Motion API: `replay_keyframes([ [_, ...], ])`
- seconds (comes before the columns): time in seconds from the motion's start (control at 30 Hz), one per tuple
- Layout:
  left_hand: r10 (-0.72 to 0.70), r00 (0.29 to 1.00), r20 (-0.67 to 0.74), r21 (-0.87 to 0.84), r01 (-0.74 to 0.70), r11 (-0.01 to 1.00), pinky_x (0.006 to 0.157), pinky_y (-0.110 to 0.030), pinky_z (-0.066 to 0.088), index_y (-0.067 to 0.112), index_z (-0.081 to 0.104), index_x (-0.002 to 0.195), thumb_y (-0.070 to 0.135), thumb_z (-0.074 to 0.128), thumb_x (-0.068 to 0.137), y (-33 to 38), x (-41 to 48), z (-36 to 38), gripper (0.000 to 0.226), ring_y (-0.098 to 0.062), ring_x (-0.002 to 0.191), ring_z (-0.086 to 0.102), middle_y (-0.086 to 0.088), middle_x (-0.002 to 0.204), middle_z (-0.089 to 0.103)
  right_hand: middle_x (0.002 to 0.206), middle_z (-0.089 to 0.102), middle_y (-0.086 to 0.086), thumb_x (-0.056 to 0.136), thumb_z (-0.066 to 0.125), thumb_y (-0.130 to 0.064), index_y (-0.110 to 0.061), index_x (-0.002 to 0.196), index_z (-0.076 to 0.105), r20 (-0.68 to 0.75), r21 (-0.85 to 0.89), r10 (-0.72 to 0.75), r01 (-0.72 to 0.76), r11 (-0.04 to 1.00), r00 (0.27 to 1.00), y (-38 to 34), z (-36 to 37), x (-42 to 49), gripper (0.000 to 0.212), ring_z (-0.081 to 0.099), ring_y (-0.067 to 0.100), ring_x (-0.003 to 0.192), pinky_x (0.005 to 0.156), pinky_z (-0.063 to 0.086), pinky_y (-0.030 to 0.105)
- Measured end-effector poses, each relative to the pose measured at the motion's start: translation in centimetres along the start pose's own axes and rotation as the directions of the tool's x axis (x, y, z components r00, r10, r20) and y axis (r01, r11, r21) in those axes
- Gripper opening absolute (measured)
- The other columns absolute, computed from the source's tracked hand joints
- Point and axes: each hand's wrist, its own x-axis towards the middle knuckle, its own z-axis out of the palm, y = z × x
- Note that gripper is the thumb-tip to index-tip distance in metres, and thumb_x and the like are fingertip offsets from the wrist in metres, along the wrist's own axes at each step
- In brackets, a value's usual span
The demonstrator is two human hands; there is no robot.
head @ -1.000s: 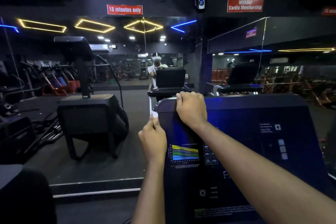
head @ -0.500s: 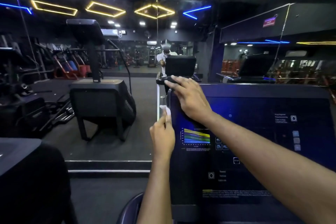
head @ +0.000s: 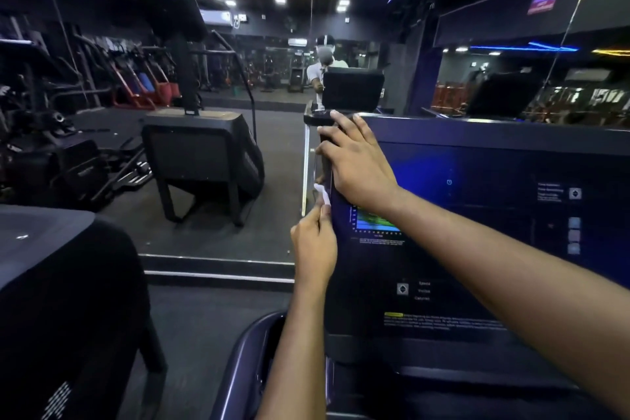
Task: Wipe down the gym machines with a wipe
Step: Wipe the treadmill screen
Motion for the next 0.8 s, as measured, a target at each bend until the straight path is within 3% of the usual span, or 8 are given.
replay_keyframes([
  [0.07, 0.017, 1.000, 0.003, -0.023, -0.017, 1.000, 0.082, -0.022, 0.047, 0.032, 0.055, 0.144, 0.023, 0.045, 0.107, -0.3, -1.2, 0.0, 0.039, -0.006, 0.086, 0.062, 0.000, 0.110, 0.076, 0.144, 0.056, 0.001, 0.090, 0.063, -0.021, -0.016, 0.111, 0.070, 0.035, -0.010, -0.048, 0.048, 0.999, 0.998, -0.3, 0.0, -1.1, 0.023, 0.026, 0.025, 0.151, 0.125, 0.008, 0.041],
  [0.2, -0.040, 0.999, -0.004, -0.116, 0.040, 0.992, 0.096, -0.014, 0.045, 0.038, 0.049, 0.147, 0.022, 0.043, 0.108, -4.1, -7.6, -0.6, 0.042, 0.003, 0.119, 0.060, 0.017, 0.133, 0.064, 0.153, 0.048, -0.001, 0.090, 0.048, -0.003, -0.016, 0.117, 0.068, 0.056, 0.095, -0.013, 0.008, 0.995, 0.998, -0.2, 0.2, -2.2, 0.036, 0.016, 0.022, 0.155, 0.126, 0.008, 0.041],
  [0.27, -0.092, 0.996, 0.009, -0.147, 0.093, 0.985, 0.098, -0.010, 0.042, 0.034, 0.051, 0.146, 0.024, 0.043, 0.109, -5.5, -9.9, -1.0, 0.040, 0.006, 0.124, 0.057, 0.019, 0.135, 0.062, 0.156, 0.044, 0.000, 0.088, 0.046, -0.002, -0.015, 0.117, 0.067, 0.085, 0.126, 0.013, -0.024, 0.992, 0.996, -0.6, 0.5, -2.0, 0.038, 0.012, 0.022, 0.156, 0.126, 0.004, 0.041],
  [0.43, -0.079, 0.997, 0.005, -0.053, 0.079, 0.995, 0.080, -0.010, 0.041, 0.027, 0.060, 0.140, 0.022, 0.045, 0.107, -4.5, -6.8, -0.9, 0.037, 0.002, 0.085, 0.060, 0.003, 0.100, 0.075, 0.161, 0.036, 0.003, 0.088, 0.052, -0.004, -0.014, 0.126, 0.064, 0.069, 0.132, 0.066, -0.074, 0.989, 0.995, -2.2, 0.8, -2.8, 0.041, 0.010, 0.025, 0.156, 0.126, 0.004, 0.040],
  [0.53, -0.011, 1.000, -0.006, -0.011, 0.011, 1.000, 0.083, -0.006, 0.040, 0.026, 0.054, 0.145, 0.016, 0.046, 0.106, -3.5, -6.0, -0.7, 0.042, -0.006, 0.096, 0.064, -0.005, 0.125, 0.071, 0.162, 0.035, 0.006, 0.090, 0.055, -0.007, -0.012, 0.133, 0.062, 0.083, 0.153, 0.030, -0.043, 0.987, 0.996, -3.1, 1.0, -4.8, 0.043, 0.013, 0.025, 0.156, 0.126, 0.006, 0.040],
  [0.6, -0.030, 0.999, -0.020, -0.017, 0.029, 0.999, 0.079, -0.006, 0.042, 0.032, 0.051, 0.147, 0.021, 0.045, 0.107, -4.4, -8.0, -0.8, 0.042, -0.006, 0.087, 0.063, -0.002, 0.120, 0.074, 0.163, 0.032, 0.006, 0.094, 0.055, -0.009, -0.013, 0.135, 0.061, 0.090, 0.185, 0.026, -0.042, 0.982, 0.996, -3.4, 1.0, -6.4, 0.041, 0.013, 0.023, 0.156, 0.126, 0.007, 0.039],
  [0.67, -0.079, 0.996, -0.035, -0.022, 0.078, 0.997, 0.080, -0.007, 0.043, 0.032, 0.055, 0.144, 0.030, 0.042, 0.109, -6.2, -10.8, -1.1, 0.038, -0.001, 0.097, 0.067, 0.006, 0.123, 0.072, 0.165, 0.029, 0.005, 0.096, 0.055, -0.010, -0.014, 0.139, 0.057, 0.097, 0.229, 0.016, -0.038, 0.973, 0.995, -3.6, 0.9, -7.9, 0.043, 0.012, 0.021, 0.156, 0.127, 0.008, 0.038],
  [0.8, -0.174, 0.981, -0.087, 0.011, 0.176, 0.984, 0.076, 0.001, 0.036, 0.022, 0.063, 0.137, 0.026, 0.045, 0.108, -7.8, -13.8, -1.3, 0.035, 0.016, 0.092, 0.061, -0.001, 0.119, 0.074, 0.166, 0.026, 0.002, 0.094, 0.057, -0.004, -0.014, 0.145, 0.051, 0.093, 0.319, 0.021, -0.049, 0.946, 0.995, -4.1, 0.9, -10.6, 0.053, 0.011, 0.016, 0.156, 0.127, 0.010, 0.035],
])
